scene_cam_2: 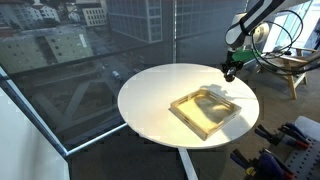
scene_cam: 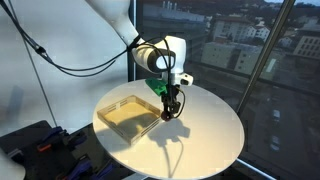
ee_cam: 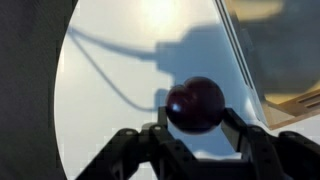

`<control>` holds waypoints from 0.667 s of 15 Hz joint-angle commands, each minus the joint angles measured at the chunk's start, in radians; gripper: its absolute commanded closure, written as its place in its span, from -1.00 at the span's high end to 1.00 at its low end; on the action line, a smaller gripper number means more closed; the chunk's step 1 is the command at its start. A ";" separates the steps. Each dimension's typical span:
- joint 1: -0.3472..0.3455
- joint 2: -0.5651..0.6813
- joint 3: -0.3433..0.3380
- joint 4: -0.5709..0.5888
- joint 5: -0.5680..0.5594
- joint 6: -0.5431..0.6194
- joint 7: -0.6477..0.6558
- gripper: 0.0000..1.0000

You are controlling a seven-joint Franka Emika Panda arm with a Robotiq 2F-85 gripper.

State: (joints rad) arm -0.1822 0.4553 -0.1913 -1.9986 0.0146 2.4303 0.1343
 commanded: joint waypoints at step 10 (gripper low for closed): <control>-0.023 0.084 0.011 0.044 0.029 0.045 -0.006 -0.35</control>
State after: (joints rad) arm -0.1872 0.5175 -0.1832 -1.9886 0.0185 2.4873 0.1343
